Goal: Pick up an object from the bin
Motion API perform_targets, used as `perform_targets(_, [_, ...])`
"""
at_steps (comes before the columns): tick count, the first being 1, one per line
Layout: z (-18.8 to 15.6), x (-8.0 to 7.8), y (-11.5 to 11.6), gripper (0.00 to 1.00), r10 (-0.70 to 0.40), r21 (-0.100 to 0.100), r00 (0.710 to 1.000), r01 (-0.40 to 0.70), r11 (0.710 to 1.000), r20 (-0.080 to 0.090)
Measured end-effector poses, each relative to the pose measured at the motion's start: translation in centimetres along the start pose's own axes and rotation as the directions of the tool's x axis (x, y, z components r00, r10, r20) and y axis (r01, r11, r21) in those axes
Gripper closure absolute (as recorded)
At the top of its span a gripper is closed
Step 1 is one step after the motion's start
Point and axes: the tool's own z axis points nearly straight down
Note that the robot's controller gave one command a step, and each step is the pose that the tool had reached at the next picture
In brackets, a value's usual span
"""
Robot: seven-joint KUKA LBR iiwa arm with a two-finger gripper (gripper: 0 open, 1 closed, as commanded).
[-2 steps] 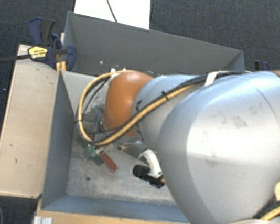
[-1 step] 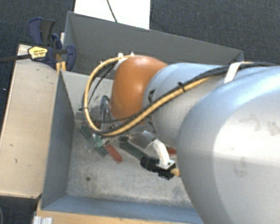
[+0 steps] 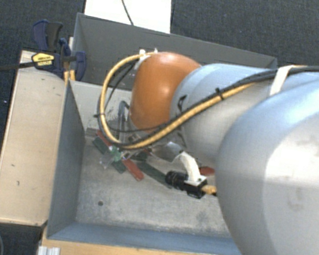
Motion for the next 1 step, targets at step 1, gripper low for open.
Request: perform_targets(1, [-3.38, -0.07, 0.08, 1.0, -0.01, -0.001, 1.0, 0.01, 1.0, 0.0])
